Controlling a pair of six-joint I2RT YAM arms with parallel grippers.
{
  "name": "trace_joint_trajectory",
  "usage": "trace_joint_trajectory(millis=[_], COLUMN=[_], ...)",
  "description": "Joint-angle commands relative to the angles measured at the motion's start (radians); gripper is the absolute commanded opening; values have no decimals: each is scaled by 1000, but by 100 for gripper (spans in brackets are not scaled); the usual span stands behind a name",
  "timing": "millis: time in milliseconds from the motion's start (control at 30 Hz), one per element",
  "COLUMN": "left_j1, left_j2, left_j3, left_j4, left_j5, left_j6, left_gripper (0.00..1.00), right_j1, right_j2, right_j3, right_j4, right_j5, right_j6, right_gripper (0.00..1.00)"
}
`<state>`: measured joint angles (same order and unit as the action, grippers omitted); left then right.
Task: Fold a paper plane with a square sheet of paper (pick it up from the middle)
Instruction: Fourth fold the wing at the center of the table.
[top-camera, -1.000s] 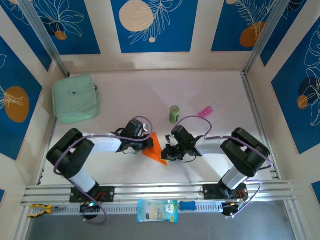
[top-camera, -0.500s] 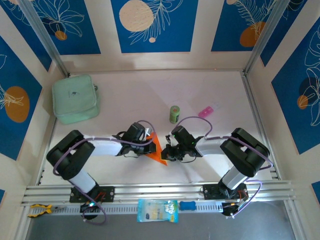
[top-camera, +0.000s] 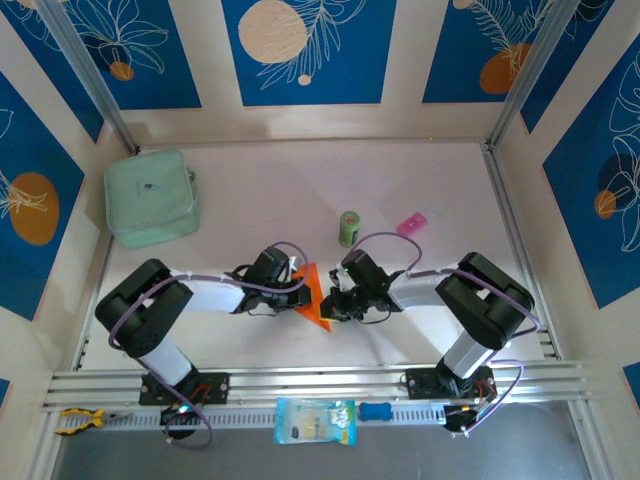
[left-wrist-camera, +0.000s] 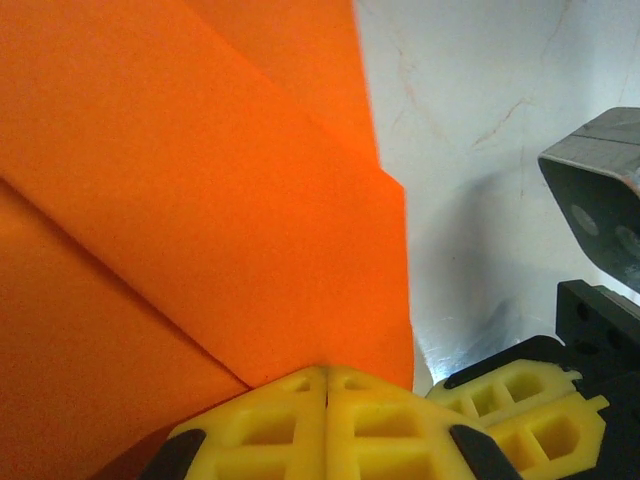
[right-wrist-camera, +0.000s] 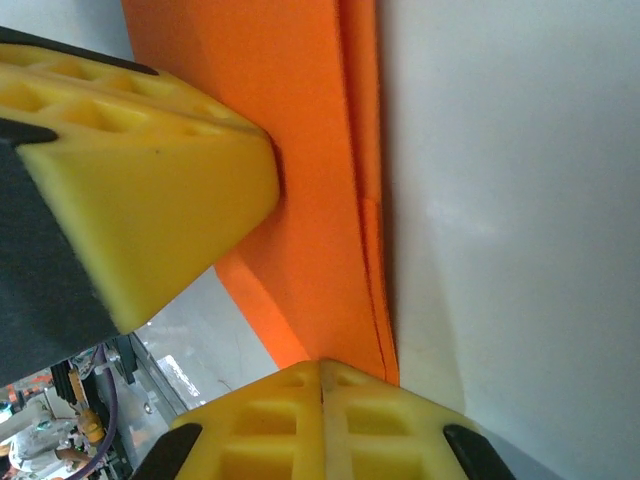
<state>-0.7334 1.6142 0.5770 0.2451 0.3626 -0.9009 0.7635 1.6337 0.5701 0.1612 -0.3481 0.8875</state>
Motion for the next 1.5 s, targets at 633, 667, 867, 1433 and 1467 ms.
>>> trace_joint_trajectory(millis=[633,667,867,1433,1467], left_j1=[36,36,35,35,35], left_j2=[-162,-170,-155,-85,-85], left_j3=[23,25,39,105,110], left_j4=[-203,-208,-176,-170,-176], left_j5=[-81,-80,-48,11,10], left_j6=[73,79,88,117,119], left_gripper=[7,8,9,10,10], right_j1=[-2,-2,2,37,39], right_j2=[-73,-78,-82,-110,-110], right_j3=[-71,-78,-80,-81,-87], right_j4=[-162,-158,-139,-177,-168], right_j5=[88,92,84,121,125], right_j6=[-35,-33,-25,-9,-3], right_gripper=[2,2,2,2,2])
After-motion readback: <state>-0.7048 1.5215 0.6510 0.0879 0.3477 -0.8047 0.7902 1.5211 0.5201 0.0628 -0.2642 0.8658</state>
